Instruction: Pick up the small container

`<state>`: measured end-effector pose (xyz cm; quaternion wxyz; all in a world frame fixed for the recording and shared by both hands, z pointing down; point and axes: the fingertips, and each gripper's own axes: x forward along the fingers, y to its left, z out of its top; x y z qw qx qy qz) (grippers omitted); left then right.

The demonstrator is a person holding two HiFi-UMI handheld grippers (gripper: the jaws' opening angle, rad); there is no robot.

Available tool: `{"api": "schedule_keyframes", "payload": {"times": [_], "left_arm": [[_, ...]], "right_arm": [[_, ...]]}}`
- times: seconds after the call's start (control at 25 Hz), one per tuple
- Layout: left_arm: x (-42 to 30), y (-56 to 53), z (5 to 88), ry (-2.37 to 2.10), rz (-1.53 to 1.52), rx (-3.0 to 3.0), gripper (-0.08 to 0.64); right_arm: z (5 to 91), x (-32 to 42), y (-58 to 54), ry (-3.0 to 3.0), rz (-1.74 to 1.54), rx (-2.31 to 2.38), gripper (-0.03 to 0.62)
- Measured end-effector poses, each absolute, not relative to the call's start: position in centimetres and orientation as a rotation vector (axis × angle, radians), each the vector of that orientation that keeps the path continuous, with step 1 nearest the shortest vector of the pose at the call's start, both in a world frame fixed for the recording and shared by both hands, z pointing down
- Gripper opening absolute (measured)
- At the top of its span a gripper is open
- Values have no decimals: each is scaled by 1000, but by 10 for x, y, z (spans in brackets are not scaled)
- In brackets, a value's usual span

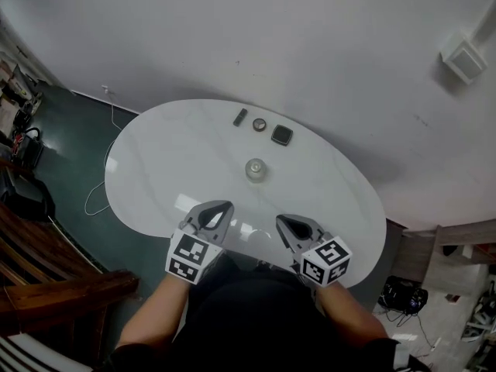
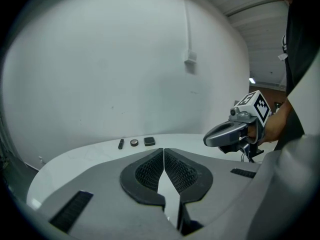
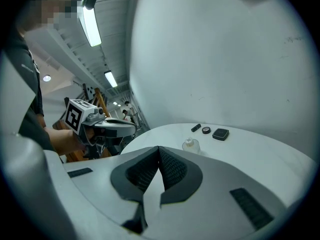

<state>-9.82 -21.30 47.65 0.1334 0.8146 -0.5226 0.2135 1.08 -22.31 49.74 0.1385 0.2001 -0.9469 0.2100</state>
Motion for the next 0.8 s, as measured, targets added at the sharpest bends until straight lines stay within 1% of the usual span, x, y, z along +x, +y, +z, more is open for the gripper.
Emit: {"api": "schedule_keyframes", "payload": {"times": [0.36,0.8], "left_arm": [[-110,-239,475,-1336,656,2512,17],[-119,-261,491,-1226,716,2586,26]], "right_arm": [[488,-3,-240,-2698,611,804,-5],[500,-13,-243,-2634,610,933,-5]]}}
